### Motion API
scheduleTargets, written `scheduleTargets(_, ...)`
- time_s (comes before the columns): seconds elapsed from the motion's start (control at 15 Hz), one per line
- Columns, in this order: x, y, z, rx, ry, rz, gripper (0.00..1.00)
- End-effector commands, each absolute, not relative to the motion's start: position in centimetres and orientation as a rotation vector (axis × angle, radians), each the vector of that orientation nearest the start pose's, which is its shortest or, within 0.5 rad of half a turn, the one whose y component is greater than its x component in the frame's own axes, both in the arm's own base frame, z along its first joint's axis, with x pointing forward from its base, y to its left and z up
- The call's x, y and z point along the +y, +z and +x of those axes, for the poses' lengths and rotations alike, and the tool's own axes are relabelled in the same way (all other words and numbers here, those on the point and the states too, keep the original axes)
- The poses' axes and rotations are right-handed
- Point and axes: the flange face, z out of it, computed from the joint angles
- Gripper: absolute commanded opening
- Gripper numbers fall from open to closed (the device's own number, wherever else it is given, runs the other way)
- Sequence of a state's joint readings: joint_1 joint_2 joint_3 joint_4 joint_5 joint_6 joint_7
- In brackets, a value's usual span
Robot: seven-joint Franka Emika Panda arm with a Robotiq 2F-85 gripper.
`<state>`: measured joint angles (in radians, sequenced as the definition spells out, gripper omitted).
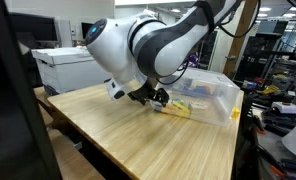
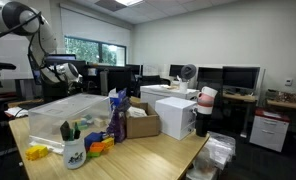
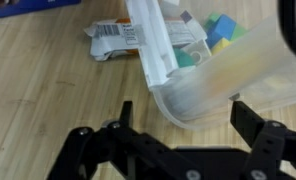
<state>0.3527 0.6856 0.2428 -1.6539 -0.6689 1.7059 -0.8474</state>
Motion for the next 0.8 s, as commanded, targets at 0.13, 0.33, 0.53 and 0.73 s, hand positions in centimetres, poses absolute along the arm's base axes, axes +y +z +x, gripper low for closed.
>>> scheduleTargets(0.13,29.08,19.52,54.88,2.061,-0.953,1.528,1.0)
scheduleTargets(0.33,29.06,19.55,54.68,2.072,-0.982,1.475,1.0)
scheduleTargets(0.53,29.01,19.68,54.44,2.081,-1.021,1.427,1.0)
scheduleTargets(0.73,28.9,19.55,54.14,2.089,-1.073,1.391,1.0)
